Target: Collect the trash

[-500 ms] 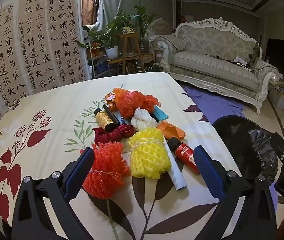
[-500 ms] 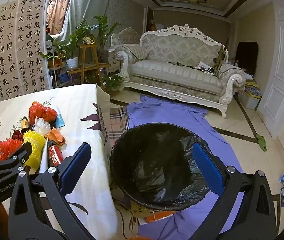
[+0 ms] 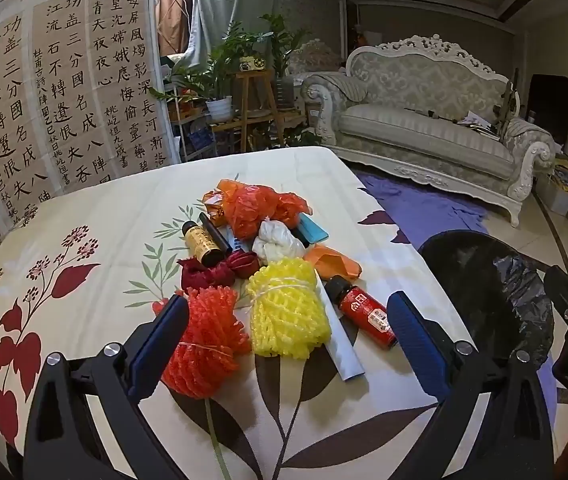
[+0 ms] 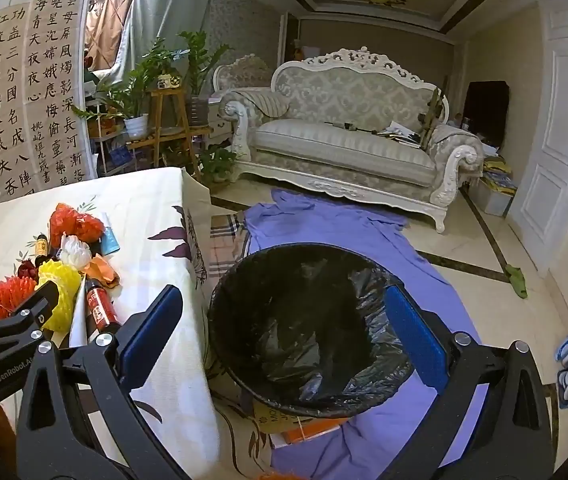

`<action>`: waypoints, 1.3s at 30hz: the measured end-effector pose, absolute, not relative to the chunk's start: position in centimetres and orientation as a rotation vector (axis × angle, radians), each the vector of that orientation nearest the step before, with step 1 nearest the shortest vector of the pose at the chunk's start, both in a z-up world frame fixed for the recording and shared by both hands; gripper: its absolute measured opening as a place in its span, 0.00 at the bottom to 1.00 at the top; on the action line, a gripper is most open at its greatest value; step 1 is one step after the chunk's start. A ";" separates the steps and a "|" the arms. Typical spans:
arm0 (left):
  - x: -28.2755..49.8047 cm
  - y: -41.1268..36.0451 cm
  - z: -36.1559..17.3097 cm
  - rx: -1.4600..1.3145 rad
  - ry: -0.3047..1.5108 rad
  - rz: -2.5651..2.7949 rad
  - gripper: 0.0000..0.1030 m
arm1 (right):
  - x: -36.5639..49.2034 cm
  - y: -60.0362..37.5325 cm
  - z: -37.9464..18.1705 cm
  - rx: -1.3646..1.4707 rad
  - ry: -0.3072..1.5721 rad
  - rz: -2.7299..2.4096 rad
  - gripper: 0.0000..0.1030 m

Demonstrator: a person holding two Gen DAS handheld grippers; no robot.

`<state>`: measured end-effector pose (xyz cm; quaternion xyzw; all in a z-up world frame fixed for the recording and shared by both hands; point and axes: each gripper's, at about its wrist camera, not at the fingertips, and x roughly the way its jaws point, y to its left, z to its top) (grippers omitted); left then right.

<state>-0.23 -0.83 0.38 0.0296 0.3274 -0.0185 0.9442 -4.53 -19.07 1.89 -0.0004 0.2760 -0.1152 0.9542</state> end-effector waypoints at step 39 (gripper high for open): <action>0.4 -1.9 0.5 0.070 0.674 -0.058 0.94 | -4.5 -19.8 2.8 0.004 0.569 -0.271 0.96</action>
